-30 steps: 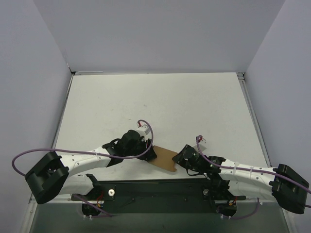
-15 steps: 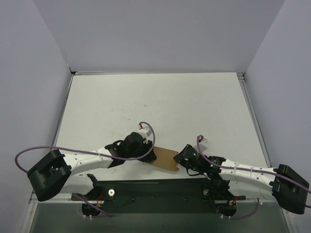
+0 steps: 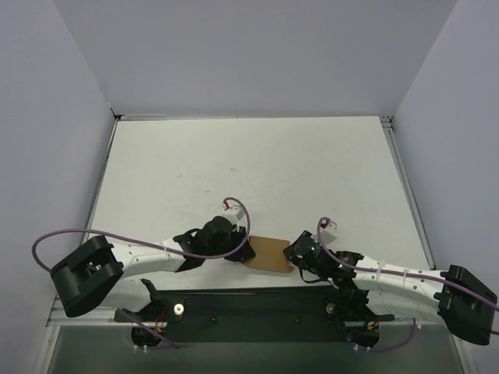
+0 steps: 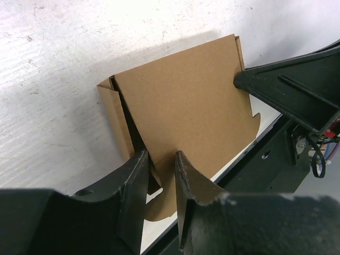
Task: Fold the paper box
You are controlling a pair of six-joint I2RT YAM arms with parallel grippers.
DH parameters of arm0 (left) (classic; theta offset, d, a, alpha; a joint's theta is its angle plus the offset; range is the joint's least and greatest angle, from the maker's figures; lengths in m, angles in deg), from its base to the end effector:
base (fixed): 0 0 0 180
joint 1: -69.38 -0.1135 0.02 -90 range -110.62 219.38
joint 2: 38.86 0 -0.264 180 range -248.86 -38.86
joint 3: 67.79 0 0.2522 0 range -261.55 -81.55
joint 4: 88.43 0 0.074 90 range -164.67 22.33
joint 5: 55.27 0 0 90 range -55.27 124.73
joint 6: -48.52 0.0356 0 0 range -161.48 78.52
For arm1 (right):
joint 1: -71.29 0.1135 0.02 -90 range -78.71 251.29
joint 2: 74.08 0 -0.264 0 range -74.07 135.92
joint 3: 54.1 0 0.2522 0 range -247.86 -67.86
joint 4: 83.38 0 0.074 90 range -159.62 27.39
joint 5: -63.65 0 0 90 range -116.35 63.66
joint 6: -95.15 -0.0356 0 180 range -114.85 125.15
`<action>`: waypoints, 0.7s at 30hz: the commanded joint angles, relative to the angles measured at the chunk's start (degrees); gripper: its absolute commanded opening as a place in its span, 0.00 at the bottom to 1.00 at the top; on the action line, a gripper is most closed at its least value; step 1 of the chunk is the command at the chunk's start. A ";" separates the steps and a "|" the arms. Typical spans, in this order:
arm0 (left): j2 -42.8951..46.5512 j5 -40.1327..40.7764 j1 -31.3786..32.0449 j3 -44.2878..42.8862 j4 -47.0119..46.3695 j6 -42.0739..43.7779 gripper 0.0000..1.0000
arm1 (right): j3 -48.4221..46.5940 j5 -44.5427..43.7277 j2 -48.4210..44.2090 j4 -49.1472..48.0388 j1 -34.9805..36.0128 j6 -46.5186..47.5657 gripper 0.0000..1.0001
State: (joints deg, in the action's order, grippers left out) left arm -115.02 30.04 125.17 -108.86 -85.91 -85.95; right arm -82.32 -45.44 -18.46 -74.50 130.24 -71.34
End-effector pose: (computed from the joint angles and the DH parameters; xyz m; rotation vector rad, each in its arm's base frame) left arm 0.1381 -0.2083 0.1580 0.2890 2.4186 -0.9834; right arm 0.1036 0.1496 0.1516 0.5510 2.2711 0.9428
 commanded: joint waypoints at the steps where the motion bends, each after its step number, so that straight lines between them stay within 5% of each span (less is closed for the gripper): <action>1: -0.74 -6.57 3.01 -0.38 -12.84 -3.44 0.33 | 1.80 3.27 1.08 1.90 1.25 -0.77 0.21; 11: 7.86 8.10 1.87 -8.72 15.79 9.57 0.58 | 2.86 1.60 -0.95 3.83 1.33 -1.91 0.21; 21: 9.98 7.16 -1.73 -4.86 14.07 10.46 0.67 | 1.72 1.43 0.98 4.53 1.42 -1.73 0.21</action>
State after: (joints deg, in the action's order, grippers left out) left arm -105.07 37.54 124.78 -115.52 -70.83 -76.62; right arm -81.36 -44.87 -19.44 -75.70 131.05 -73.35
